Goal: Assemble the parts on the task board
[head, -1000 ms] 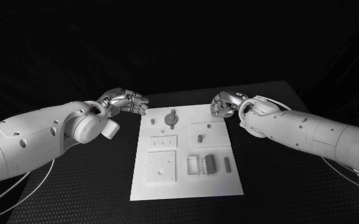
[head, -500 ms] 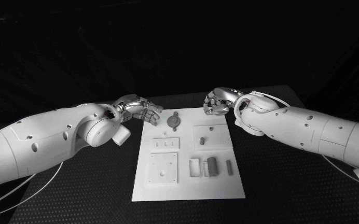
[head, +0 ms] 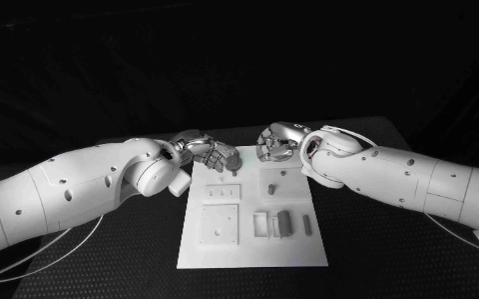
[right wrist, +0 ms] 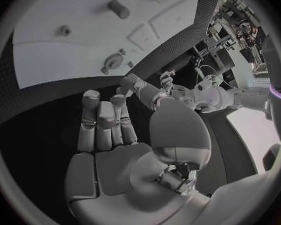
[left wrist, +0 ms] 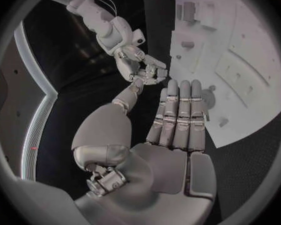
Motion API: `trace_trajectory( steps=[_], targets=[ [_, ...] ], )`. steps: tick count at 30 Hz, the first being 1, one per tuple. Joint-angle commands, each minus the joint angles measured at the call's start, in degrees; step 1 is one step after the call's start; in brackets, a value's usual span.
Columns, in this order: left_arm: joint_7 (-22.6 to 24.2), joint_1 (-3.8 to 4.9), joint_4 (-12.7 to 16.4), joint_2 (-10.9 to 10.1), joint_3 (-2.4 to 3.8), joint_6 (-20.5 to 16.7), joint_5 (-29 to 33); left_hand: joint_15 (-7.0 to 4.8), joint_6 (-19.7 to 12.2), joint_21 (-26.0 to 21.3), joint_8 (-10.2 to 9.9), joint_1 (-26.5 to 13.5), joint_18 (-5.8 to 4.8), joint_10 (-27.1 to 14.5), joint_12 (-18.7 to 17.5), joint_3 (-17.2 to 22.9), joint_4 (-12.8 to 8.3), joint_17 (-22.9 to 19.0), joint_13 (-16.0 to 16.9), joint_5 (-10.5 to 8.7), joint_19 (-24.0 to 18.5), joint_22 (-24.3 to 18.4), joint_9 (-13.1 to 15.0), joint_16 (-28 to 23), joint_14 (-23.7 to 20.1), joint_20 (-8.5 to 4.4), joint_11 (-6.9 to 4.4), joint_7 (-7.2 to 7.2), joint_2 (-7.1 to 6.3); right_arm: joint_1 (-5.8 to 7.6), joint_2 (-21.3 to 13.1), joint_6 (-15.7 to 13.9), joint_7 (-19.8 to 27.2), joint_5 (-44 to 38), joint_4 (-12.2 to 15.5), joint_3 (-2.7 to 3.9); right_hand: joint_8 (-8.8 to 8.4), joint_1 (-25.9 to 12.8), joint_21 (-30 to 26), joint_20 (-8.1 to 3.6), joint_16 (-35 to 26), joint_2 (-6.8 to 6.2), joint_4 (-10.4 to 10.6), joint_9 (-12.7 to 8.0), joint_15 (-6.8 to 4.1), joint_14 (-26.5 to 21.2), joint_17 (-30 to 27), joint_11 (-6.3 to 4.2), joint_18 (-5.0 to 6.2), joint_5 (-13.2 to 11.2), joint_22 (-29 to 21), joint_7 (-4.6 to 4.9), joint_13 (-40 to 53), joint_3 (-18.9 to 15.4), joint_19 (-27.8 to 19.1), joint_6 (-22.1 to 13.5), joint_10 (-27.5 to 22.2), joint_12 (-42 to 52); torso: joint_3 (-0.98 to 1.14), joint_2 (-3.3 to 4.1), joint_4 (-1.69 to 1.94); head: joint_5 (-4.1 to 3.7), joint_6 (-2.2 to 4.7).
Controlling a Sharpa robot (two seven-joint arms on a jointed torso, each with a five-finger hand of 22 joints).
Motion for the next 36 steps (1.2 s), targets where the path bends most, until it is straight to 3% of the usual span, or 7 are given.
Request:
trace_trajectory(
  steps=[1,8,26,36],
  targets=[
    [-2.01,0.07,0.18,0.55,0.05,-0.33,2.77,-0.10,-0.43,-0.25,-0.40,-0.31,1.18,-0.70,0.42,-0.36,-0.11,0.13,0.19,-0.23,0.55,0.06,-0.11,-0.24,0.36,-0.04,0.09,0.26,0.38,-0.01,0.44,0.84,0.07,0.20,0.90,0.03,1.43,-0.15,0.17,-0.17,0.33,0.43,-0.35,2.43,-0.34,0.17,0.07,-0.01,0.91,0.12,1.02,0.64,0.09,0.07,0.41,4.03,0.35,0.22,0.02,0.02,0.03,-0.01,-0.04],
    [-2.51,0.06,0.03,1.54,0.03,0.45,2.81,-0.16,-0.02,-0.56,-0.43,-2.78,1.20,-1.21,1.00,-1.18,0.93,0.61,0.96,-0.23,0.67,0.06,-0.16,-0.47,0.47,-0.10,0.03,0.30,0.96,-0.01,0.81,0.12,0.43,0.22,2.03,0.03,1.42,-0.19,0.19,-0.19,0.34,0.45,-0.38,2.44,-0.36,0.19,0.07,-0.01,0.91,0.12,1.01,0.63,0.10,0.07,0.44,4.03,0.38,0.22,0.01,0.01,0.10,-0.02,-0.27],
    [-2.87,0.05,-1.13,2.59,0.02,1.45,2.63,-0.18,0.07,-0.74,-0.55,-2.69,1.21,-1.66,1.16,-0.88,0.63,0.89,1.29,-0.22,0.72,0.09,-0.24,-0.66,0.49,-0.13,0.04,0.28,1.79,-0.01,0.78,-0.59,0.48,0.20,4.80,0.05,1.38,-0.28,0.22,-0.26,0.33,0.53,-0.44,2.47,-0.41,0.27,0.08,-0.04,0.91,0.13,0.99,0.61,0.12,0.10,0.57,4.03,0.44,0.20,0.02,0.03,0.05,0.30,-0.71],
    [-2.69,0.03,-0.97,3.12,0.01,2.39,1.99,-0.29,0.49,-0.73,-0.44,-2.79,1.22,-1.49,1.48,-0.81,0.49,1.16,1.61,-0.22,0.97,0.20,-0.20,-0.64,0.80,-0.19,-0.08,0.37,2.22,-0.01,1.16,-0.38,0.51,0.15,4.96,0.07,1.36,-0.31,0.23,-0.29,0.31,0.53,-0.47,2.48,-0.43,0.30,0.08,-0.05,0.91,0.14,0.97,0.60,0.12,0.12,0.61,4.04,0.46,0.18,0.02,0.04,0.03,0.20,-0.69]
  ],
)
